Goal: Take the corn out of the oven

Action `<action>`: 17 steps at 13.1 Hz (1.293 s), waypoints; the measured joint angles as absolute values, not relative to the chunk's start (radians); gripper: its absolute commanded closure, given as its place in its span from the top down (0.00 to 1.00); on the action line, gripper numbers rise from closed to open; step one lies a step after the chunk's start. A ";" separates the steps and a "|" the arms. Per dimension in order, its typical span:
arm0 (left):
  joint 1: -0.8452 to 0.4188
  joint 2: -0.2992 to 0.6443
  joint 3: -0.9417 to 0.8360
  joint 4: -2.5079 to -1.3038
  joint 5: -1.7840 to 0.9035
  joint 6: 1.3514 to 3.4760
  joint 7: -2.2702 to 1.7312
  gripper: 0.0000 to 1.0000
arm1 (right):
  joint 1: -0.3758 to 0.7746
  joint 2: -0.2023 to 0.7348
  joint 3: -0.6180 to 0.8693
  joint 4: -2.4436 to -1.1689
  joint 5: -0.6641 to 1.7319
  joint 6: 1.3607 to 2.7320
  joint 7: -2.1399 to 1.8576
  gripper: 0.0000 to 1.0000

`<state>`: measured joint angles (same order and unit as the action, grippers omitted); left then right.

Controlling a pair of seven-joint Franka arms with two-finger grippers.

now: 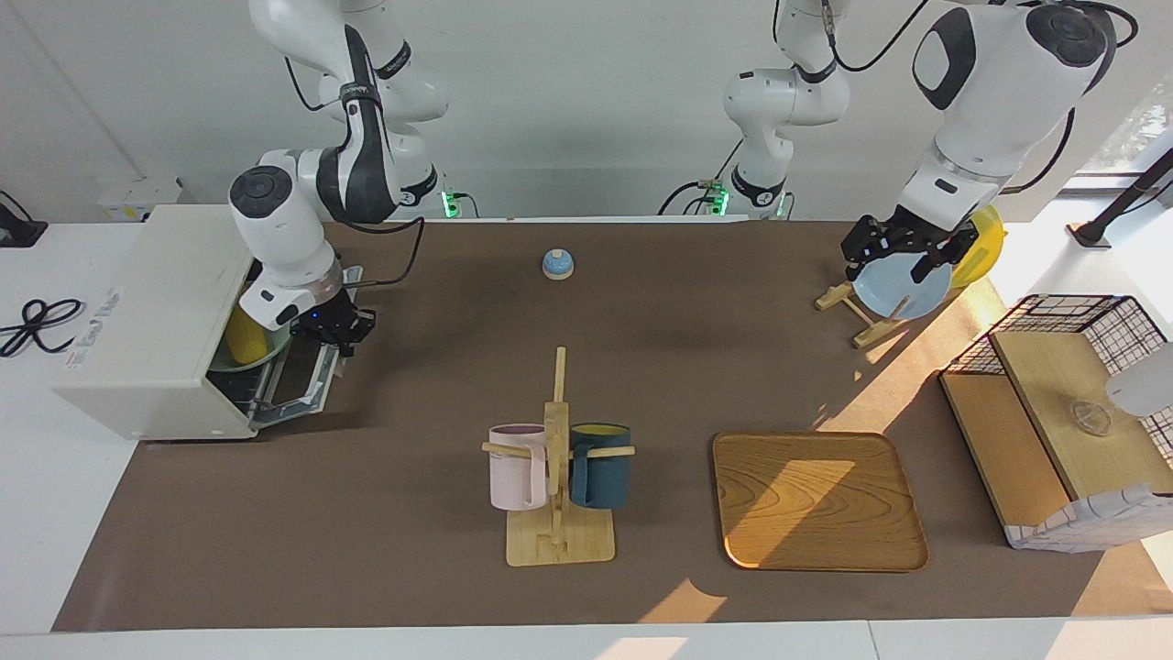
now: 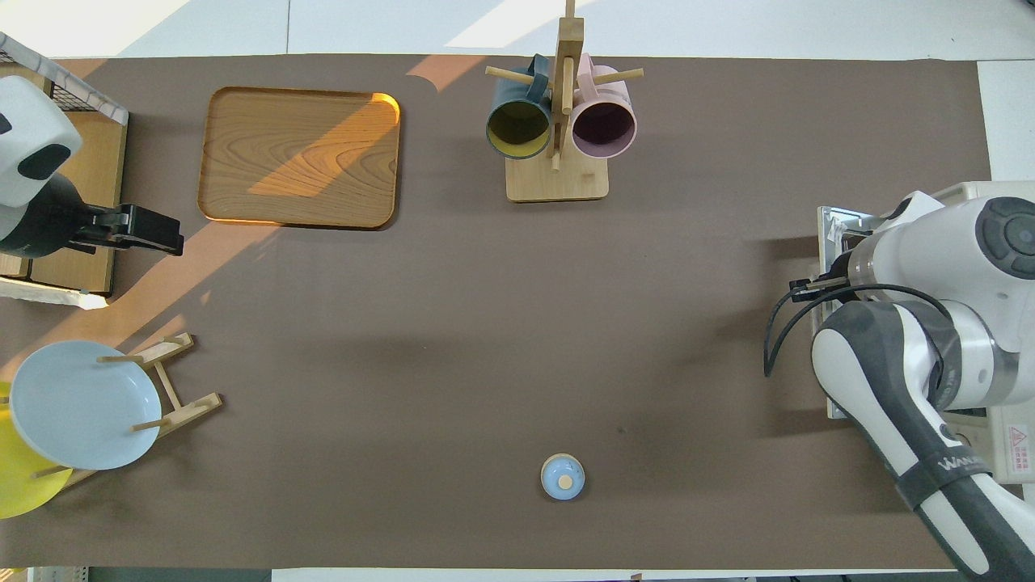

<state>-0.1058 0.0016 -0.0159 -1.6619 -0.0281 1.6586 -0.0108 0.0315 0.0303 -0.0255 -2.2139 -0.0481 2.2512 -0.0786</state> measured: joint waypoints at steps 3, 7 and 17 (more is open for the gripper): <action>-0.106 0.002 -0.016 -1.662 -0.028 1.659 -0.011 1.00 | 0.038 0.054 -0.020 -2.269 -0.048 2.360 -0.065 0.00; -0.106 0.002 -0.016 -1.662 -0.028 1.659 -0.011 1.00 | 0.040 0.109 -0.017 -2.291 -0.037 2.435 -0.051 0.00; -0.106 0.002 -0.016 -1.662 -0.028 1.659 -0.011 1.00 | 0.145 0.115 -0.044 -2.241 -0.030 2.369 0.069 0.00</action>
<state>-0.1058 0.0016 -0.0159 -1.6619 -0.0281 1.6586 -0.0108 0.1453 0.1145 -0.0436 -2.2414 -0.0297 2.3693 0.0691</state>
